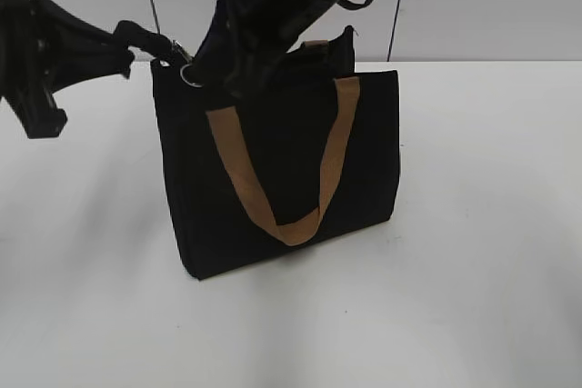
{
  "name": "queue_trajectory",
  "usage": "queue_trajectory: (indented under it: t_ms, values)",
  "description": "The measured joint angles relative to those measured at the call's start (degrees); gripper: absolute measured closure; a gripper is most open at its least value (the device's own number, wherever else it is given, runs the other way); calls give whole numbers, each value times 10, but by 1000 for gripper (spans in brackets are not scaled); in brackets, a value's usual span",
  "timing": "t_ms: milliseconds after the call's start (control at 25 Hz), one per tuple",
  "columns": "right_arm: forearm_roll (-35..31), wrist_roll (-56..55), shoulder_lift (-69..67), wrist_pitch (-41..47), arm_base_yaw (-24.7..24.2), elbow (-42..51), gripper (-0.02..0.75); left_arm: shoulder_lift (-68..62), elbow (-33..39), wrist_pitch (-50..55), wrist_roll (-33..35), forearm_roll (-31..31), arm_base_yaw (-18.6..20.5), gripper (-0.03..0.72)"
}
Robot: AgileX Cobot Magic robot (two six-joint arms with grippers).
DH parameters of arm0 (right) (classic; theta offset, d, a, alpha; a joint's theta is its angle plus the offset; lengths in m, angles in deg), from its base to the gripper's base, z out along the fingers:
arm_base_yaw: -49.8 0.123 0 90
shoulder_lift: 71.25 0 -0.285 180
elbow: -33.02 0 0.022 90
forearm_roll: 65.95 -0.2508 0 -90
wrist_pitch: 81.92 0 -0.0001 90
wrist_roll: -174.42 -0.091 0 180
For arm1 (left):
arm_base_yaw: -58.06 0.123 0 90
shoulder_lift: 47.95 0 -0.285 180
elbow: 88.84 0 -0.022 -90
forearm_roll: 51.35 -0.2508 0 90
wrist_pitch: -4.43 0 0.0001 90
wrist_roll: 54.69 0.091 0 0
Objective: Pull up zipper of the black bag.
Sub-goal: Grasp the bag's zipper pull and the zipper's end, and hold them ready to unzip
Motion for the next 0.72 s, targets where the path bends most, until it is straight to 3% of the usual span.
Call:
queue_trajectory:
  t_ms: [320,440,720]
  values:
    - [-7,-25,0,20,-21,0,738,0,0,7,-261,-293,0,657]
    - [-7,-29,0,39,-35,0,738,0,0,19,-316,-347,0,657]
    - [-11,-29,0,60,-57,1,738,0,0,43,-342,-371,6,657]
